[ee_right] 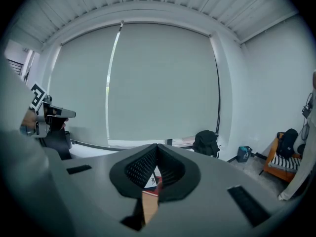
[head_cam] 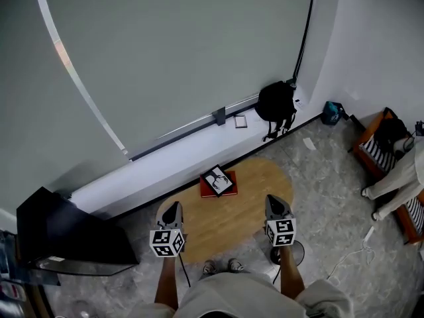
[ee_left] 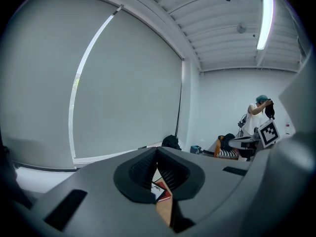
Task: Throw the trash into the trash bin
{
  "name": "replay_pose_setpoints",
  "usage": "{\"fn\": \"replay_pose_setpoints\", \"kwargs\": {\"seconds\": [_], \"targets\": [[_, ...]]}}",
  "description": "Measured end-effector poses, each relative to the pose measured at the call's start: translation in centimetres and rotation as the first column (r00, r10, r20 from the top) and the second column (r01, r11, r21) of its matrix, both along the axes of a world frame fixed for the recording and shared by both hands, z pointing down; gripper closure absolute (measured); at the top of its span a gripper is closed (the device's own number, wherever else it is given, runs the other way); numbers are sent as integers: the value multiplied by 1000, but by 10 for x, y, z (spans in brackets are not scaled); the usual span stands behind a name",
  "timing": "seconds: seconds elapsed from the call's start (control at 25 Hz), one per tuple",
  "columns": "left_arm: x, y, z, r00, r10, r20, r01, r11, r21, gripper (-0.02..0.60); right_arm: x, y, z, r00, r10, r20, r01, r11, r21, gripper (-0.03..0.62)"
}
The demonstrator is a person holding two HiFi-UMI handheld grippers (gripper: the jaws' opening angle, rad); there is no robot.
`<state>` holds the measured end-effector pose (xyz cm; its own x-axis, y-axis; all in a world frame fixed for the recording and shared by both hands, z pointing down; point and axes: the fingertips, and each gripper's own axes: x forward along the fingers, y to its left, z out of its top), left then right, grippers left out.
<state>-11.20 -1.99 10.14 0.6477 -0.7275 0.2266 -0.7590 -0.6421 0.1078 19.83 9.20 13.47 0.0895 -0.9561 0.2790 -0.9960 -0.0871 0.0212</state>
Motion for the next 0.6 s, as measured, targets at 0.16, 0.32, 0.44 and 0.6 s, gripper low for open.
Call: {"fn": "replay_pose_setpoints", "kwargs": {"seconds": [0.16,0.32,0.44,0.6], "targets": [[-5,-8,-4,1000,-6,3,6,1000,23,563,0,-2,-4,1000,1,-18,-1,1000,0,565],[-7,-10,-1,1000,-10,-3,10,1000,20,563,-4,-2,-1,1000,1,-22,-1,1000,-10,565],[-10,-13,-1,1000,-11,-9,11,1000,25,563,-9,-6,-2,1000,-2,-28,2,1000,-8,565],[-10,-11,1,1000,-7,-8,7,1000,25,563,-12,-7,-5,999,-6,-32,6,1000,-1,565]]}}
